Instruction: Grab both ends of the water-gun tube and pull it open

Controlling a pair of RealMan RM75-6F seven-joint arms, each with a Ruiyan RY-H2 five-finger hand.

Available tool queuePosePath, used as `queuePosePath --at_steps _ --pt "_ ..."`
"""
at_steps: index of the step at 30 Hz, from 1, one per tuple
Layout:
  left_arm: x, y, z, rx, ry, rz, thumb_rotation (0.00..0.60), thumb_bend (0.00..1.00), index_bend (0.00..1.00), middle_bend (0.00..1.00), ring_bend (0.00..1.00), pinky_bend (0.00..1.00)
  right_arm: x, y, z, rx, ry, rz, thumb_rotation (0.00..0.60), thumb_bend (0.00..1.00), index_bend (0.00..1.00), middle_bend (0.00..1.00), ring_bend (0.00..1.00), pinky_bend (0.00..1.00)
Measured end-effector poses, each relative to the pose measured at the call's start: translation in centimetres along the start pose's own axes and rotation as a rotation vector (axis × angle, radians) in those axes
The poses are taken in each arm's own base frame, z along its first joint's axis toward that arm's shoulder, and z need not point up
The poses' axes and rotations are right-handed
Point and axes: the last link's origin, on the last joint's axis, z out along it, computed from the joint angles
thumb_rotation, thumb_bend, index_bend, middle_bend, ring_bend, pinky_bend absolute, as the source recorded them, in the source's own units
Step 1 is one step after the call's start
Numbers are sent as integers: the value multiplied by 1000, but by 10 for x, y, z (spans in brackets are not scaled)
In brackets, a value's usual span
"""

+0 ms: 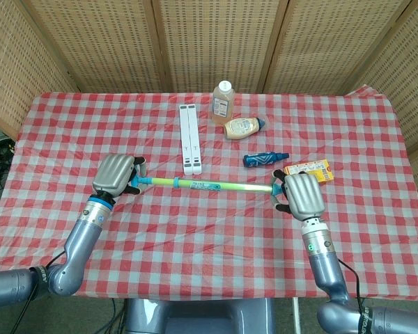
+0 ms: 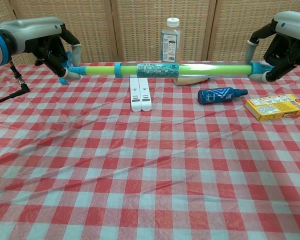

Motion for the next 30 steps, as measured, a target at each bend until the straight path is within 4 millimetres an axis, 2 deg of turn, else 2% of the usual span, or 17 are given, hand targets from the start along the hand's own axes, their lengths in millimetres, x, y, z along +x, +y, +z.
queuePosePath --at_steps 14,30 --pt "-1 -27 -4 46 -7 36 600 601 877 951 889 768 0 40 0 -86 2 -19 600 520 583 1000 1000 567" --pt "-12 -59 -11 114 -40 59 600 601 877 951 889 768 13 78 0 -159 30 -23 600 519 585 1000 1000 567"
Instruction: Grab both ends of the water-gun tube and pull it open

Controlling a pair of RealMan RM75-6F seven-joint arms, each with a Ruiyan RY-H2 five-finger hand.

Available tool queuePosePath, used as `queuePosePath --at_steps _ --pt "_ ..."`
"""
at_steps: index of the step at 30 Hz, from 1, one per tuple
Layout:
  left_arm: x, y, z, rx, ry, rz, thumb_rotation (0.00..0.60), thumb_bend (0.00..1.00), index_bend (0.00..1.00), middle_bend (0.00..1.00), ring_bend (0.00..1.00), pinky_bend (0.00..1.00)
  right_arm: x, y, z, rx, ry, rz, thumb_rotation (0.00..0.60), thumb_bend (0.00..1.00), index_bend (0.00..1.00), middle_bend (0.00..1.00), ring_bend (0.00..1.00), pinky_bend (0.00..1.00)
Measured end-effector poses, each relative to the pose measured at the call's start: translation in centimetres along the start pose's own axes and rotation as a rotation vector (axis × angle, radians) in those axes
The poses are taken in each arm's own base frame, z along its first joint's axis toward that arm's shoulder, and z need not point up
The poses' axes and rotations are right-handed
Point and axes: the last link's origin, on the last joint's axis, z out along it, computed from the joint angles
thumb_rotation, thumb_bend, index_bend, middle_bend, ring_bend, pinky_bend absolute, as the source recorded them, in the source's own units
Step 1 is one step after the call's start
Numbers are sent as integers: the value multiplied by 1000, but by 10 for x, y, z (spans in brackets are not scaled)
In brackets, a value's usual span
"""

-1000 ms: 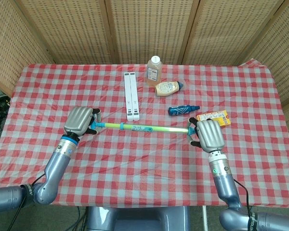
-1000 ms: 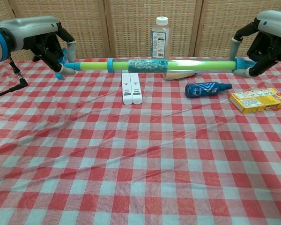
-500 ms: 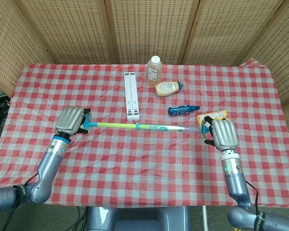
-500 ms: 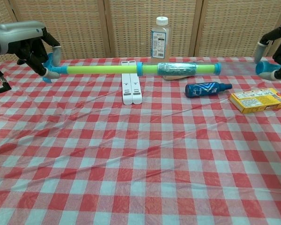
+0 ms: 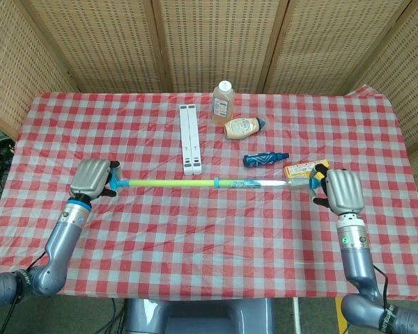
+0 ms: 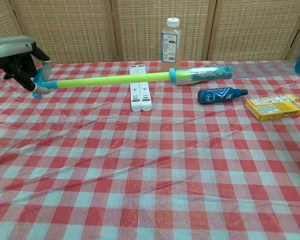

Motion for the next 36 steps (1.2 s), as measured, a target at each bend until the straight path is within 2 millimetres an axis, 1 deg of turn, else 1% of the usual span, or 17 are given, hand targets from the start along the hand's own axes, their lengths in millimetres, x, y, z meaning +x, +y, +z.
queuePosePath --at_steps 9,23,26,27,29,31,32,33,34,35,36 --pt "6 -16 -2 25 2 12 600 601 877 951 889 768 6 12 4 -32 8 -5 600 518 586 1000 1000 567" --pt "12 -20 -2 29 17 0 600 601 877 951 889 768 5 25 7 -70 -3 -15 600 516 586 1000 1000 566" --pt "13 -21 -2 31 18 4 600 595 872 926 880 759 4 27 7 -74 -7 -15 600 511 576 1000 1000 566" --pt "13 -22 -2 31 16 7 600 586 850 894 862 740 3 27 7 -74 -10 -14 600 508 565 999 994 565" --pt "12 -22 -2 31 11 12 600 541 718 782 775 661 3 27 7 -71 -10 -14 600 473 523 965 950 546" --pt "11 -22 -3 28 9 21 600 427 452 543 592 507 2 27 7 -66 -10 -19 600 404 444 848 837 449" --pt "10 -22 -3 25 6 25 600 383 376 456 527 456 2 27 6 -64 -12 -22 600 345 371 723 729 361" --pt "9 -21 -3 21 -2 30 600 328 286 345 439 392 1 28 6 -62 -18 -26 600 297 297 586 613 271" --pt "8 -21 -4 17 -11 35 600 282 220 260 367 343 0 28 5 -60 -26 -31 600 276 256 510 547 230" --pt "7 -21 -5 11 -25 40 600 259 188 219 331 319 -1 29 5 -60 -37 -35 600 254 204 410 453 177" --pt "6 -21 -6 3 -46 46 600 233 153 181 293 295 -3 30 5 -61 -54 -38 600 242 170 332 372 133"
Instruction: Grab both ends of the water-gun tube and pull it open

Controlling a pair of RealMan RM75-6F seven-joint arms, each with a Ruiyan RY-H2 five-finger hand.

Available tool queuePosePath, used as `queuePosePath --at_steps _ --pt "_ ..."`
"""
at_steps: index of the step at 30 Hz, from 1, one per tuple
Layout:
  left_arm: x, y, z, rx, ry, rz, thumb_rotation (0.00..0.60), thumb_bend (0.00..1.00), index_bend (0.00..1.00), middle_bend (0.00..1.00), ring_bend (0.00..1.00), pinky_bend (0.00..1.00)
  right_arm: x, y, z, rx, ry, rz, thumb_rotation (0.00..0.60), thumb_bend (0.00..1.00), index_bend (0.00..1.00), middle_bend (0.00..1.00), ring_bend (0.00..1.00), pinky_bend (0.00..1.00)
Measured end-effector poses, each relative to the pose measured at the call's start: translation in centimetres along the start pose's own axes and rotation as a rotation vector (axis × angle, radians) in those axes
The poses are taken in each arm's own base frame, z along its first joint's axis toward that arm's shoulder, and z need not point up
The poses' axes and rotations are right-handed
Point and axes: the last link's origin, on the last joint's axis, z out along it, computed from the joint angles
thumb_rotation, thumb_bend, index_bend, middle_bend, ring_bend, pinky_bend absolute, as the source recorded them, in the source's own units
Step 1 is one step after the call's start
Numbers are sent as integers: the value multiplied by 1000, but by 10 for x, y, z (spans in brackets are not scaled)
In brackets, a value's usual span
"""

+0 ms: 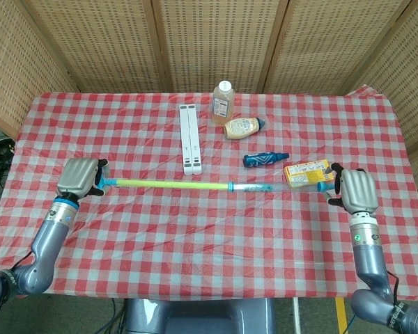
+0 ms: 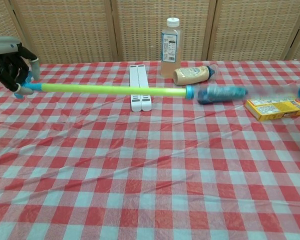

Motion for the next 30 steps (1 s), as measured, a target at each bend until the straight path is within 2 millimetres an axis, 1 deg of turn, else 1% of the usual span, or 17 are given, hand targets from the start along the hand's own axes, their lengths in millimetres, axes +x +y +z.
queuePosePath --at_steps 2,4,6,11,14,16,17,20,24,26,29,30 --pt "-1 0 -3 -14 -33 8 600 210 121 143 247 247 -2 2 0 -6 -24 -3 600 234 141 249 281 92" --pt "-2 -1 -8 -29 -55 14 600 200 103 117 204 198 -3 5 -1 -13 -37 -6 600 229 125 195 223 76" --pt "-3 -2 -12 -38 -57 9 600 198 96 105 189 187 -4 7 -2 -19 -40 -4 600 228 113 144 162 67" --pt "-7 -6 -22 -53 -45 -25 600 198 72 69 135 136 -7 13 -7 -23 -45 -1 600 226 98 57 63 43" --pt "-9 -11 -31 -60 -27 -43 600 198 43 31 81 74 -8 16 -11 -19 -44 4 600 224 94 10 8 15" --pt "-11 -14 -38 -68 -8 -53 600 198 25 5 35 16 -8 18 -15 -8 -39 10 600 223 85 0 0 5" --pt "-11 -16 -41 -71 4 -56 600 199 22 2 25 6 -8 19 -17 0 -36 13 600 222 75 0 0 2" --pt "-12 -24 -54 -79 73 -56 600 198 20 0 9 0 -8 20 -26 50 -20 23 600 218 55 0 0 0" --pt "-15 -38 -75 -88 206 -48 600 198 0 0 0 0 -7 23 -42 146 25 17 600 200 22 0 0 0" --pt "-20 -44 -85 -89 254 -41 600 194 0 0 0 0 -7 28 -49 174 52 4 600 185 9 0 0 0" --pt "-32 -60 -106 -59 305 -22 600 189 0 0 0 0 -9 41 -66 193 88 -16 600 165 0 0 0 0" --pt "-38 -67 -116 -36 308 -13 600 183 0 0 0 0 -10 48 -74 187 92 -24 600 160 0 0 0 0"
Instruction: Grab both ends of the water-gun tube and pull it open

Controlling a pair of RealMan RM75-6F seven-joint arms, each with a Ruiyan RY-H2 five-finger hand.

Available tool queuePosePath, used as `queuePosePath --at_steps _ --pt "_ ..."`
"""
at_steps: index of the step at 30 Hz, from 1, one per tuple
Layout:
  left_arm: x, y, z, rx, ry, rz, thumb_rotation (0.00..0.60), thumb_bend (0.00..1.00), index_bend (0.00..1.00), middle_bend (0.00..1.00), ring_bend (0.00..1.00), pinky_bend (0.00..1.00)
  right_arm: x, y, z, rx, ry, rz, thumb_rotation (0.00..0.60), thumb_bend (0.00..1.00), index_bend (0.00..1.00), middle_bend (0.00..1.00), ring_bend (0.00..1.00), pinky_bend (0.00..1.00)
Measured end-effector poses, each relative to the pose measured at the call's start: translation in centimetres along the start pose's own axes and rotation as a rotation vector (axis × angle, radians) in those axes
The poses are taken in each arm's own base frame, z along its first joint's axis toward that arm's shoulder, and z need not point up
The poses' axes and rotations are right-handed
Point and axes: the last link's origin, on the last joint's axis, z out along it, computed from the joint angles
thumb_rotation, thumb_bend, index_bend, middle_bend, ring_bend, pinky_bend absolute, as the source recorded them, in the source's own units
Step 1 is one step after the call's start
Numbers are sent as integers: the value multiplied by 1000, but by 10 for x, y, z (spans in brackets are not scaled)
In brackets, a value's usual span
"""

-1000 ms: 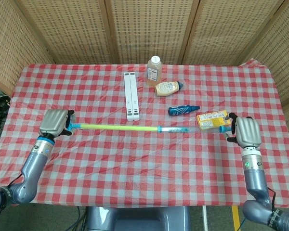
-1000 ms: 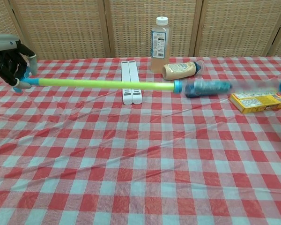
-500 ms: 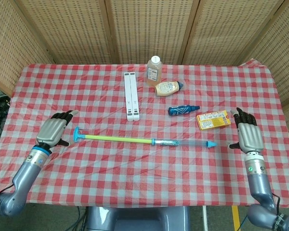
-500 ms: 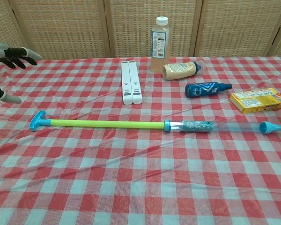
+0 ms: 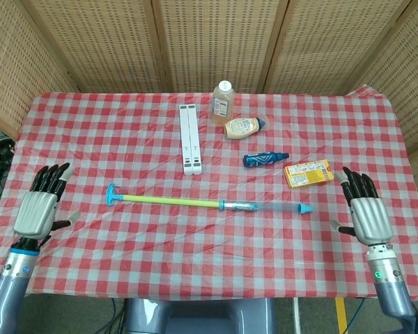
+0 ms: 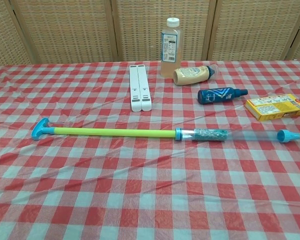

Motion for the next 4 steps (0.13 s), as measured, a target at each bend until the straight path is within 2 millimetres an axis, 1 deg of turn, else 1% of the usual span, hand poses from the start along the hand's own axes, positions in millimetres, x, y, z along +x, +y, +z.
queuePosePath --at_steps 3,4 --pt "-5 -16 -30 48 1 42 600 171 0 0 0 0 -2 14 -20 -31 -1 -7 600 150 0 0 0 0" --pt "-6 -20 -38 60 4 49 600 168 0 0 0 0 -3 17 -24 -38 -3 -1 600 149 0 0 0 0"
